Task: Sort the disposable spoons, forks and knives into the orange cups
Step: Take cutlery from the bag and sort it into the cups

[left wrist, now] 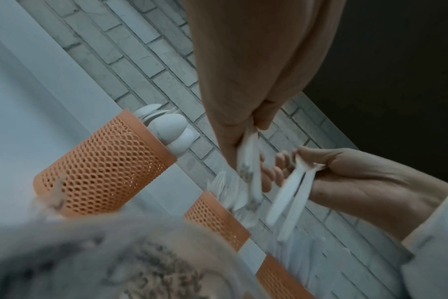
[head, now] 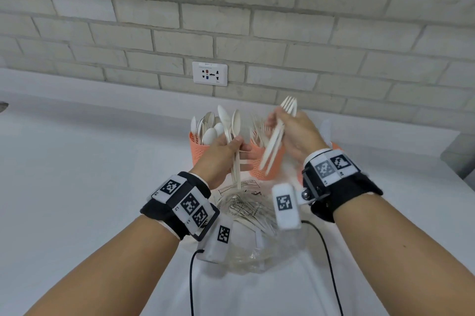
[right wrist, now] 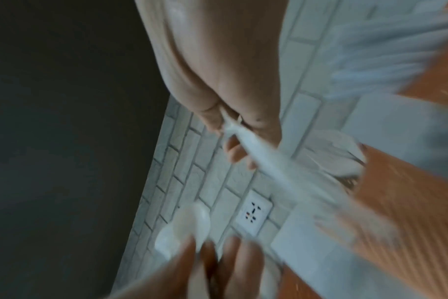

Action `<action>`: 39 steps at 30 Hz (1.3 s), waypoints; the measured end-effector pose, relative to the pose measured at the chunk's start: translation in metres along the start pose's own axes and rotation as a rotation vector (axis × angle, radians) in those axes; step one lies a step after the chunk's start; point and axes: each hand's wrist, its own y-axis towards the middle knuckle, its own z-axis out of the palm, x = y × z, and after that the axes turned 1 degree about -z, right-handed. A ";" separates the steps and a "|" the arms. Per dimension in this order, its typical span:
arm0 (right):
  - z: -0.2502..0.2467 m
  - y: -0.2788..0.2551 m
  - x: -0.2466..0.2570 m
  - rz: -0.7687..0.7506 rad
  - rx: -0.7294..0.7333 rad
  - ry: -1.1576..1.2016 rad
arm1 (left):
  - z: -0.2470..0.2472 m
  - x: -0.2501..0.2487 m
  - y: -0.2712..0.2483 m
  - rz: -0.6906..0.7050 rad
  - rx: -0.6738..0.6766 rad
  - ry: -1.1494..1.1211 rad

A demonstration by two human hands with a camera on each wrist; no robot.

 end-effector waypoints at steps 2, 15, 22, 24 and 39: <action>-0.004 0.013 0.015 -0.222 -0.094 -0.041 | -0.005 -0.002 0.003 0.012 -0.021 0.014; -0.004 0.059 -0.042 -0.463 -0.093 -0.424 | -0.025 -0.005 0.011 0.051 0.053 0.094; -0.003 0.065 -0.046 -0.449 0.116 -0.867 | -0.031 -0.008 0.015 0.048 0.122 0.143; 0.004 0.058 -0.031 -0.628 0.032 -0.853 | -0.034 -0.009 0.016 0.053 0.132 0.145; 0.057 0.012 -0.010 -0.278 0.165 -0.705 | -0.028 0.000 0.014 0.205 0.057 0.614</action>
